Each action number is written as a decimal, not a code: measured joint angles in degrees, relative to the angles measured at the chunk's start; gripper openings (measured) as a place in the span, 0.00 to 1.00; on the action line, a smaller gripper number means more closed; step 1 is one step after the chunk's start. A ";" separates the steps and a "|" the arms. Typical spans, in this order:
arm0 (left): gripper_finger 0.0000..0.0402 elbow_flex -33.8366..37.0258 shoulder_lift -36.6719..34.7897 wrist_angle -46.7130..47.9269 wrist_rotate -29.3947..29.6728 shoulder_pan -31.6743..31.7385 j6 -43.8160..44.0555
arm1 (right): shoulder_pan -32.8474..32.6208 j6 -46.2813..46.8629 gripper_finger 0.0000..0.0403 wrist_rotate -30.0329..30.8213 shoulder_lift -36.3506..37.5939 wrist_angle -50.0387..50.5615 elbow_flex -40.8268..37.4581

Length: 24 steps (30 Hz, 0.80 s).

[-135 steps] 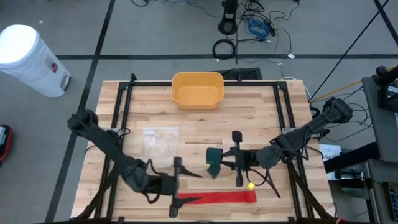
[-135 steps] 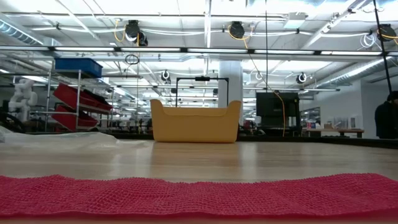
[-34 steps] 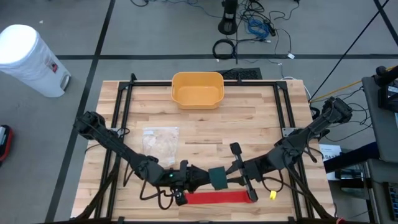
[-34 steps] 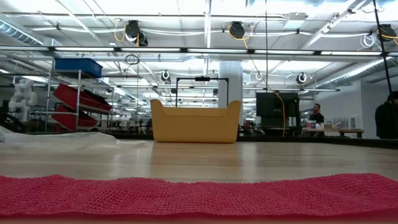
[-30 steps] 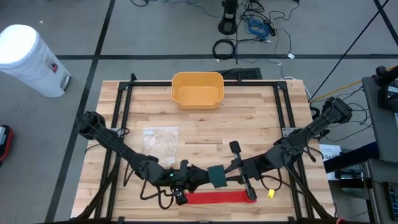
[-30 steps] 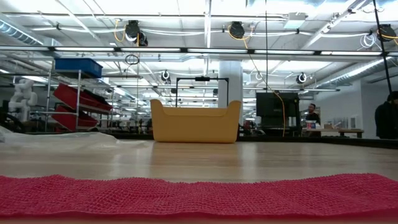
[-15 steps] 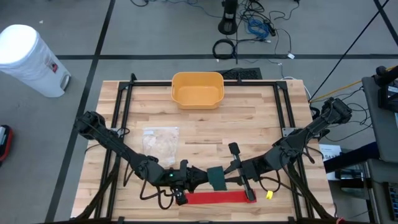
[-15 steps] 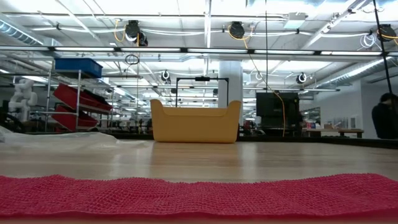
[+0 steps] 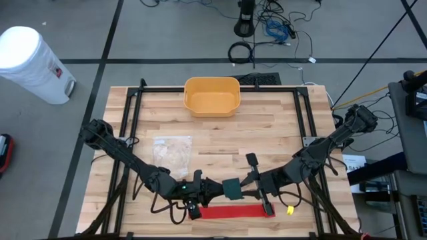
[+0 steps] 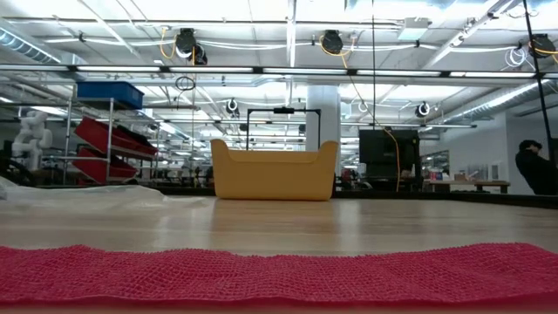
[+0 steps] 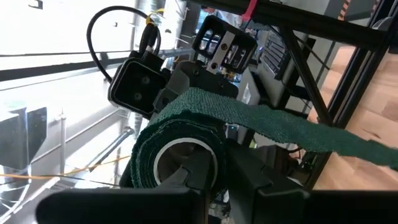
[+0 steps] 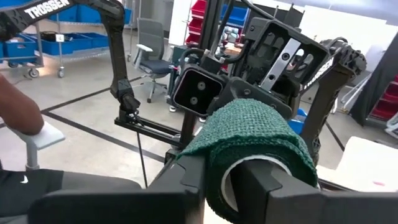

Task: Roll bandage
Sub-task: Roll the green bandage

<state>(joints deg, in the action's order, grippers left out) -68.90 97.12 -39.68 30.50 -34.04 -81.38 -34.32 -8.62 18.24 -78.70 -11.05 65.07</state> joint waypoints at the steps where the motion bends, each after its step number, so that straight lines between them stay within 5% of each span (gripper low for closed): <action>1: 0.09 0.02 0.00 -0.13 0.08 -0.04 0.04 | -0.18 -0.01 0.16 0.72 0.04 0.24 0.01; 10: 0.09 0.02 0.00 -0.94 -0.43 -0.65 0.02 | -2.50 1.42 0.33 3.52 1.81 0.98 0.01; 18: 0.09 0.02 0.00 -2.97 -0.26 -1.95 -0.42 | -5.93 6.37 0.34 13.07 3.72 7.29 0.01; 24: 0.09 0.02 0.00 -3.74 1.54 -2.45 -0.44 | -6.91 13.76 0.34 13.24 1.53 7.43 0.01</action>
<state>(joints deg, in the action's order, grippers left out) -68.88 97.12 -43.42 32.04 -36.49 -81.82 -41.23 5.13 31.48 -77.17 -3.62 65.08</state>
